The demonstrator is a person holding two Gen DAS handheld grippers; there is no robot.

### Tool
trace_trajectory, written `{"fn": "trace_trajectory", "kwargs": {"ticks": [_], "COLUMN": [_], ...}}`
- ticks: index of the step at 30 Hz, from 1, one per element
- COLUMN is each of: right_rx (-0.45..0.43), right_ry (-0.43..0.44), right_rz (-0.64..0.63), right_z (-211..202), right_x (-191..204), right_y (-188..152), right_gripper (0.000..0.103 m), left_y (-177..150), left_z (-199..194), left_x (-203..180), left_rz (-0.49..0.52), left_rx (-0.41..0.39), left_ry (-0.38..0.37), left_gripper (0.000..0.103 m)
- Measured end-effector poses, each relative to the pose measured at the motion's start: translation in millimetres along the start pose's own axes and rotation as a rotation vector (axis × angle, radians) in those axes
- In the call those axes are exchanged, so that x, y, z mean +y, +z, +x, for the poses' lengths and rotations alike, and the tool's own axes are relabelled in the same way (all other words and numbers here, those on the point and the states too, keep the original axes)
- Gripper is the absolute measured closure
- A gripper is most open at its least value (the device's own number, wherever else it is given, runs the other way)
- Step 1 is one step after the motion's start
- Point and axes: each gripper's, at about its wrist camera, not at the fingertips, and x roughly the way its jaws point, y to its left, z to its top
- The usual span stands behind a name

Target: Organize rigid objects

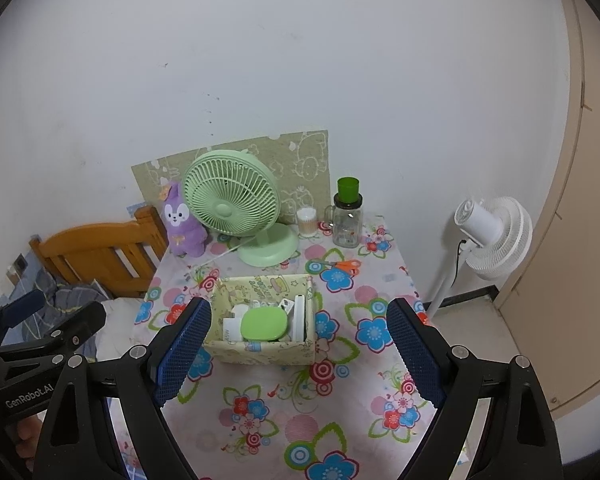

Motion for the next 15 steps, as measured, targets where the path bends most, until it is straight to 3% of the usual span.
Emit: {"fn": "trace_trajectory", "kwargs": {"ticks": [15], "right_rx": [-0.013], "right_ry": [-0.021], "right_rz": [-0.025], "right_z": [-7.1], "right_x": [-0.3], "right_y": [-3.4], "right_gripper": [0.012], "left_y": [-2.6], "left_z": [-5.3], "left_x": [-5.0], "left_rz": [-0.004], "left_rx": [-0.004], "left_ry": [-0.012], "left_gripper": [0.0]}}
